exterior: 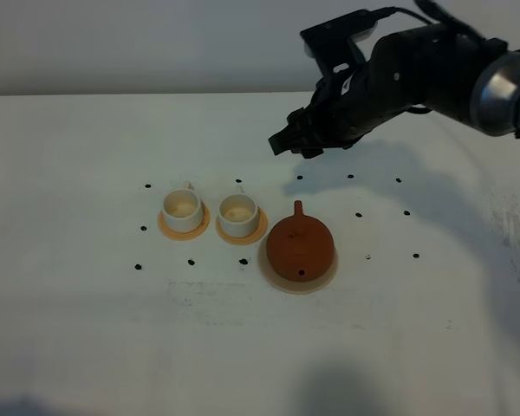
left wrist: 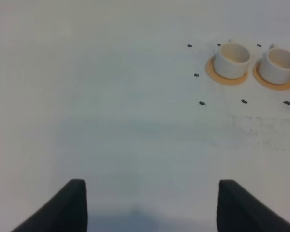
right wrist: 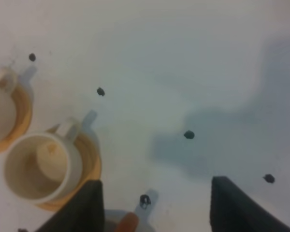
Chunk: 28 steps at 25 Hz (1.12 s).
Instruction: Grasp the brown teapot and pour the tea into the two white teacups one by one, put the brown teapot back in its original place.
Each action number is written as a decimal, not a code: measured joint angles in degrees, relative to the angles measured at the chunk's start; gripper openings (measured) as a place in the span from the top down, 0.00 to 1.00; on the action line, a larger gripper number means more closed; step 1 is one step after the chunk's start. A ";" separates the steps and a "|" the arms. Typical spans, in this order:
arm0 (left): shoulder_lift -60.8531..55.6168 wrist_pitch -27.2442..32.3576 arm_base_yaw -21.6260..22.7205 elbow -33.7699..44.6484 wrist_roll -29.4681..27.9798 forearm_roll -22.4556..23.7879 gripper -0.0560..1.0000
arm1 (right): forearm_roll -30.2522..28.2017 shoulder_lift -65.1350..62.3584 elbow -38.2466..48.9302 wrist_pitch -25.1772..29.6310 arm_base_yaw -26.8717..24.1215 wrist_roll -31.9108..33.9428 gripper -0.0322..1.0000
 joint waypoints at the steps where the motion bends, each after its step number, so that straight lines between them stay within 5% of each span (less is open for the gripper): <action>1: 0.00 0.00 0.00 0.00 0.00 0.00 0.39 | 0.00 0.47 0.00 -0.34 0.12 0.00 0.52; 28: 0.00 0.00 0.00 0.00 0.00 0.00 0.39 | 2.34 8.97 0.00 0.52 2.18 4.50 0.52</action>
